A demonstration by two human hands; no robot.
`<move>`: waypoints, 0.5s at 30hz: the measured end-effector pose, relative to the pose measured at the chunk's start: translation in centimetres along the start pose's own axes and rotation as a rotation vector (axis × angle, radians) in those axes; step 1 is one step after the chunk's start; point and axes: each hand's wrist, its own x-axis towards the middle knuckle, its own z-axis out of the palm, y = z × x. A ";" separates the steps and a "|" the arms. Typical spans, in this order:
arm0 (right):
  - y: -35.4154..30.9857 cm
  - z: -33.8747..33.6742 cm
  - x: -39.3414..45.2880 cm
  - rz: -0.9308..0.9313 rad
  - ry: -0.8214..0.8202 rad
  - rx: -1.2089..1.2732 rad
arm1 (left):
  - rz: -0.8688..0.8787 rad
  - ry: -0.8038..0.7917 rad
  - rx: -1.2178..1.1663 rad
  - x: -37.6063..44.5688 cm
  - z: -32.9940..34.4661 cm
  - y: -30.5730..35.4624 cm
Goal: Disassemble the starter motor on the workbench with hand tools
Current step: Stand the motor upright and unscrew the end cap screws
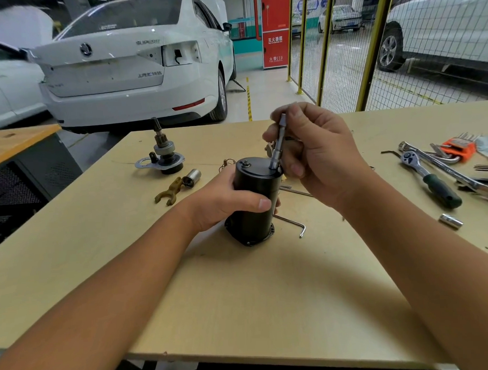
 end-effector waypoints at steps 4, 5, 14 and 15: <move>0.2 -0.2 0.0 0.001 -0.023 0.031 | -0.003 -0.004 -0.005 0.0 0.0 0.0; 0.3 -0.2 -0.1 -0.002 -0.019 0.037 | -0.004 -0.005 -0.005 0.0 0.0 0.0; 0.0 0.1 -0.1 -0.016 0.000 -0.039 | -0.017 0.007 0.008 -0.1 0.1 0.1; 0.0 0.1 -0.1 -0.014 -0.007 -0.039 | -0.017 0.008 0.010 -0.1 0.1 0.1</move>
